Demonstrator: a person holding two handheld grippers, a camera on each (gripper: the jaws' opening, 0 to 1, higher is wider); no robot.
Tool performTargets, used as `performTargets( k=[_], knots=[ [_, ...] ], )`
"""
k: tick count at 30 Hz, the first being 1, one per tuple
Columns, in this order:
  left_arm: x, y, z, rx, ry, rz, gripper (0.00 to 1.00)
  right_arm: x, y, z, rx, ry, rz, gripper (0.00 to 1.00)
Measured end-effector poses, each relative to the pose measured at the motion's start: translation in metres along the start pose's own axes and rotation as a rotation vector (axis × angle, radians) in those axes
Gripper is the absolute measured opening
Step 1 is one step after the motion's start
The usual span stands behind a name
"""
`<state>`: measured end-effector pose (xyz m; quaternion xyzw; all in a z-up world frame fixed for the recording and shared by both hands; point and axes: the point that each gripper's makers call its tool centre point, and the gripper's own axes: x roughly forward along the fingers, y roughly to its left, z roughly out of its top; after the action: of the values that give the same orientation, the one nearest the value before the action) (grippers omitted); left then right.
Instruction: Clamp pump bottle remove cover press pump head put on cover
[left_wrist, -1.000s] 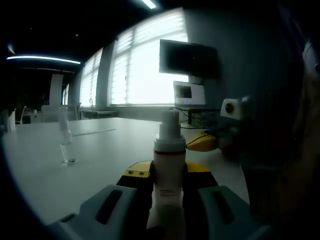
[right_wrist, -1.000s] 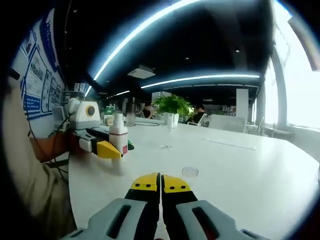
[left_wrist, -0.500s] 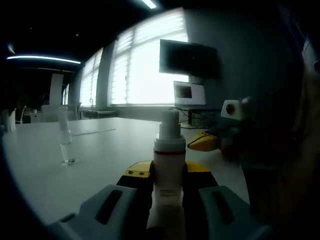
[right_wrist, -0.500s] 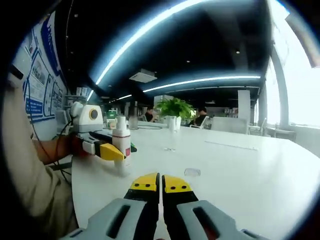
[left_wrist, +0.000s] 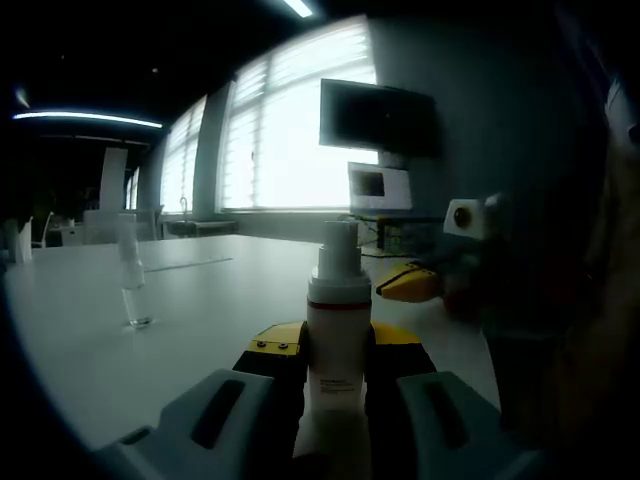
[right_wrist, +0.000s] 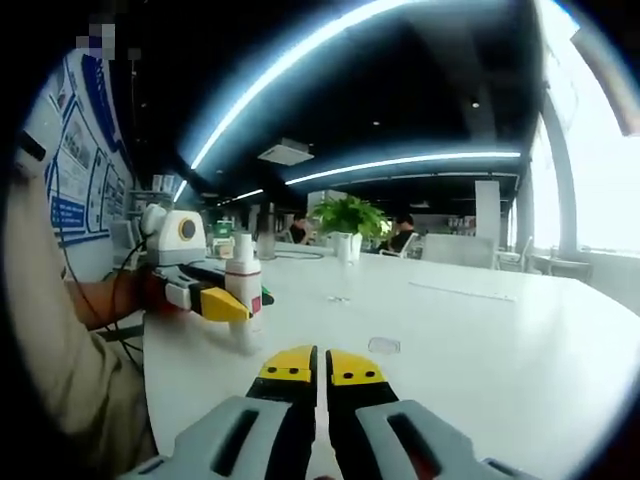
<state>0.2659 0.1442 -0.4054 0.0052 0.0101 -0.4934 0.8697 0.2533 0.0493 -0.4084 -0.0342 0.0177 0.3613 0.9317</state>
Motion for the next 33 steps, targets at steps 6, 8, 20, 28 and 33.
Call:
performTargets(
  k=[6, 8, 20, 28, 33],
  knots=[
    [0.0, 0.001, 0.0, 0.0, 0.0, 0.0, 0.13, 0.001, -0.003, 0.0, 0.001, -0.002, -0.008, 0.0],
    [0.0, 0.002, 0.0, 0.001, 0.0, 0.0, 0.13, 0.001, -0.002, 0.002, 0.008, -0.011, -0.003, 0.0],
    [-0.001, 0.002, 0.0, -0.001, 0.0, 0.0, 0.13, 0.007, 0.003, 0.007, 0.017, -0.019, -0.017, 0.0],
    [-0.001, 0.003, 0.0, -0.001, 0.0, 0.0, 0.13, 0.005, -0.005, 0.014, 0.013, -0.029, -0.068, 0.05],
    [-0.001, 0.004, 0.0, -0.001, 0.0, 0.001, 0.13, 0.005, -0.007, 0.014, -0.004, -0.017, -0.081, 0.09]
  ],
)
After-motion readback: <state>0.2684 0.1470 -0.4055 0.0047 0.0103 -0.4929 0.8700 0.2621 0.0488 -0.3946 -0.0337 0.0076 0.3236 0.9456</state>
